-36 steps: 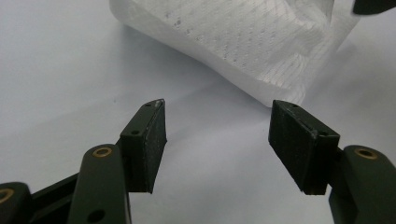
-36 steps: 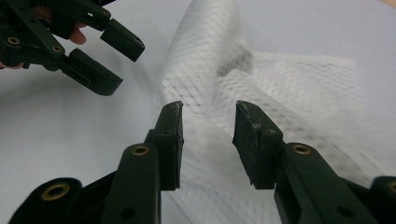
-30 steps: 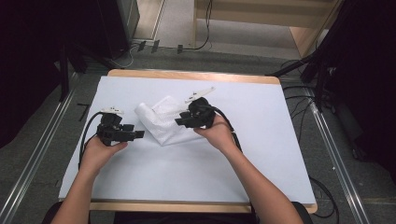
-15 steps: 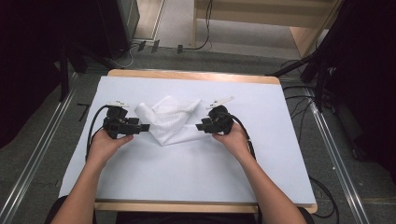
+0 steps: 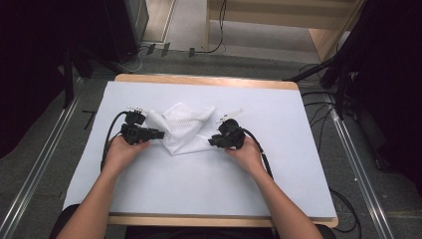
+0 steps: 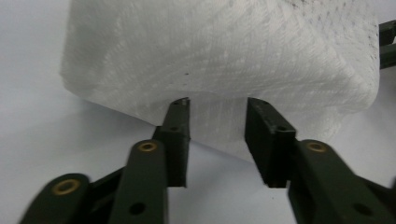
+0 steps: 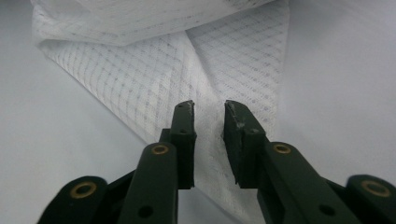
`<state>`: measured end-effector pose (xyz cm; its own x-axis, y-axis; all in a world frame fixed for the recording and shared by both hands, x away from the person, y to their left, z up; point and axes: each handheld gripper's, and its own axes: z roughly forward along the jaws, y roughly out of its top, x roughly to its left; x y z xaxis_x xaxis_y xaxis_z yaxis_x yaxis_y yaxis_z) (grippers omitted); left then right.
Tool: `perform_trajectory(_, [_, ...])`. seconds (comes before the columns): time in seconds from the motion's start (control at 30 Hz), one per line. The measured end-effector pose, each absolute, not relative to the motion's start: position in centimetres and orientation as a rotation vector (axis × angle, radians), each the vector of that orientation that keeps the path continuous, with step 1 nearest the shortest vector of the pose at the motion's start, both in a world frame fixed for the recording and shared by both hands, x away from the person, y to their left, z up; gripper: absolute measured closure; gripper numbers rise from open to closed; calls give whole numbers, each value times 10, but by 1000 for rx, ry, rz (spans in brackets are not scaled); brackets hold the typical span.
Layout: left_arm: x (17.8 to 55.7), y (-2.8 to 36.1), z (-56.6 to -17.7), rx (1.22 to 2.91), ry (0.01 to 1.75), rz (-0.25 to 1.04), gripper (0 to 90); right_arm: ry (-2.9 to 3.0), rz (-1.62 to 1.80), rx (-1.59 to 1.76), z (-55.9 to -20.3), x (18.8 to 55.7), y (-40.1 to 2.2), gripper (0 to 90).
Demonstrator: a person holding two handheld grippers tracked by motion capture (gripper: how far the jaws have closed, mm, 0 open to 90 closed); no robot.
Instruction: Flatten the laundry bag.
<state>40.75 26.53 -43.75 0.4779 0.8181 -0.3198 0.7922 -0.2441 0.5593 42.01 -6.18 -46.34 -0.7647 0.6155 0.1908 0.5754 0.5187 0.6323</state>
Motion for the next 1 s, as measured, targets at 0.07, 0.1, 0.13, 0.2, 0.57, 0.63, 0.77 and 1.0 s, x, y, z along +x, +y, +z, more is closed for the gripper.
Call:
perform_trajectory(0.07, [407,263,-437,2064,1313,51,763,2694,1079,1049,-464,419,-61,830])
perform_trajectory(0.1, [407,262,-437,2073,1300,47,813,2698,1069,1031,-464,418,-60,882])
perform_trajectory(0.13, [407,261,-437,2074,1298,48,833,2698,1062,1032,-463,418,-59,892])
perform_trajectory(0.2, [406,262,-437,2082,1286,53,894,2703,1058,1015,-463,417,-59,900])
perform_trajectory(0.57, [400,279,-422,2001,1289,84,865,2684,1049,1057,-457,422,-77,900])
perform_trajectory(0.63, [399,282,-420,1995,1292,86,853,2673,1036,1050,-456,424,-79,900])
perform_trajectory(0.77, [397,293,-412,1955,1292,108,805,2646,1032,1076,-454,429,-88,900])
perform_trajectory(1.0, [394,288,-402,1938,1230,111,651,2574,1009,1172,-455,442,-116,900])
